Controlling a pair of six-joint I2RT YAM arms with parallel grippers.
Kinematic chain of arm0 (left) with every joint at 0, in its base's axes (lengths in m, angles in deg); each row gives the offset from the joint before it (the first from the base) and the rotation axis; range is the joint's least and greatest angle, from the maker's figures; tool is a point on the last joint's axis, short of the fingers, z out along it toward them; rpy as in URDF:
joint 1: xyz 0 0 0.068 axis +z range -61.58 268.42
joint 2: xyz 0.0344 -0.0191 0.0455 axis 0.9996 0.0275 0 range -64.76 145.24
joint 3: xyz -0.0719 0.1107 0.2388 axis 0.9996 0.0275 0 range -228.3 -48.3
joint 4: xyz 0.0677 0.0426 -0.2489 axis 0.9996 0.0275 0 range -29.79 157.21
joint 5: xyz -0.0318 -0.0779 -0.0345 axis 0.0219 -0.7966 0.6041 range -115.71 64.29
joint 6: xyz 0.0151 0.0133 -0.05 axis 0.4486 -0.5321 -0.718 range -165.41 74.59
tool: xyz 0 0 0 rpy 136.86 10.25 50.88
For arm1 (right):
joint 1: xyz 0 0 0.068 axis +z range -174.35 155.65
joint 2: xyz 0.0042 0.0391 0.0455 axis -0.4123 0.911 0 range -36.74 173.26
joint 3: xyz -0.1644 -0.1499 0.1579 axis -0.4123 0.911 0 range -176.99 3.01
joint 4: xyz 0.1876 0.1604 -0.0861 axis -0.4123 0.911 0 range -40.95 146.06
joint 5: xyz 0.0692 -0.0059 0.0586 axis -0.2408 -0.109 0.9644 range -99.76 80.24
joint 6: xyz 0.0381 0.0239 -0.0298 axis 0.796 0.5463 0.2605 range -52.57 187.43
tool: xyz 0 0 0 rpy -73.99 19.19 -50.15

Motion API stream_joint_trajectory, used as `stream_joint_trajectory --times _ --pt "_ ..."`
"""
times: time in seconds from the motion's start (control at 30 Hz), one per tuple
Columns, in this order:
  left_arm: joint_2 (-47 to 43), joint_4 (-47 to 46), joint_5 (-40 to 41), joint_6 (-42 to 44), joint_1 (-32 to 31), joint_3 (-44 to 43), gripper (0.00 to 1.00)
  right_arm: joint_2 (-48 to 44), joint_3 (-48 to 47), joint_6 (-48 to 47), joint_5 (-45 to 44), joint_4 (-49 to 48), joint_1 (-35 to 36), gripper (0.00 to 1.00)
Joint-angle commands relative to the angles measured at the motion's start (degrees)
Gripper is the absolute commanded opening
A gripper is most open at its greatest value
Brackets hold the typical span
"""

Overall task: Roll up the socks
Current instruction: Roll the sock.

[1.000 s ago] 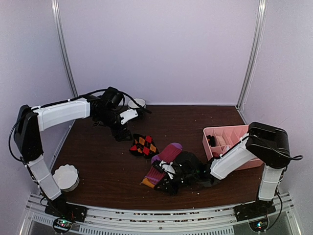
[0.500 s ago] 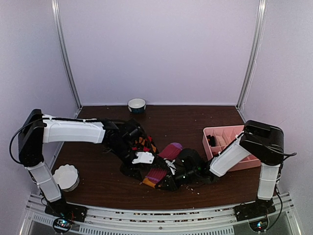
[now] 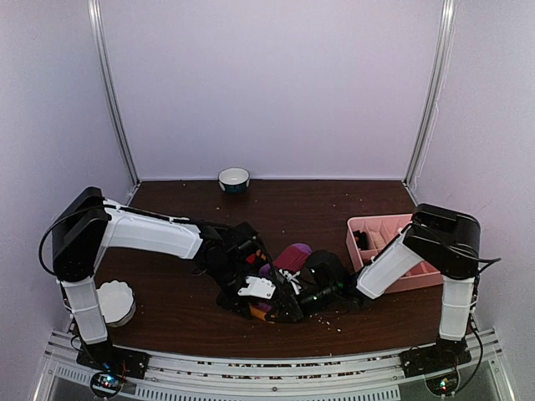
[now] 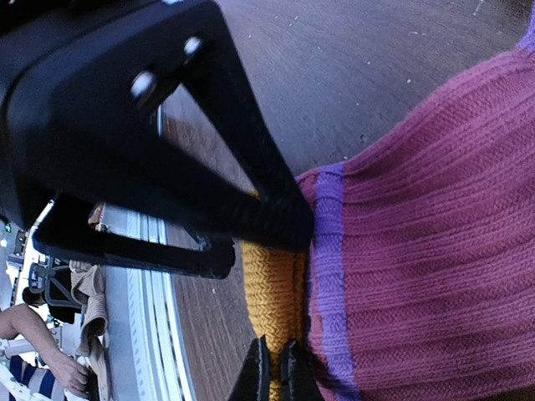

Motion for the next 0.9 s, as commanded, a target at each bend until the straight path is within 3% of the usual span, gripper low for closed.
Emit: stream_joint_trajectory --times 0.0,0.17,0.23,0.37,0.7,0.87 --pt "1.1 -1.8 2.3 1.3 -0.6 -0.2 0.36 6.1 3.2 1.9 -5.0 17.7 -1.5 0.0" --pt "2.9 0.1 2.7 -0.4 -0.6 -2.3 0.07 4.8 3.3 2.2 -5.3 16.5 -1.8 0.0" --pt "4.1 3.0 1.2 -1.6 -0.3 -4.1 0.0 2.7 4.2 1.9 -7.0 13.8 -1.6 0.06" --pt "6.9 9.8 -4.1 -3.7 1.7 -7.9 0.0 -3.7 8.8 0.8 -11.6 6.3 -1.6 0.2" --pt "10.4 21.4 -12.1 -6.8 4.8 -13.1 0.0 -15.5 19.2 0.3 -19.7 -6.0 0.1 0.38" --pt "11.8 26.1 -14.6 -6.1 4.8 -15.3 0.0 -24.1 21.6 -4.7 -29.6 -2.8 4.8 0.41"
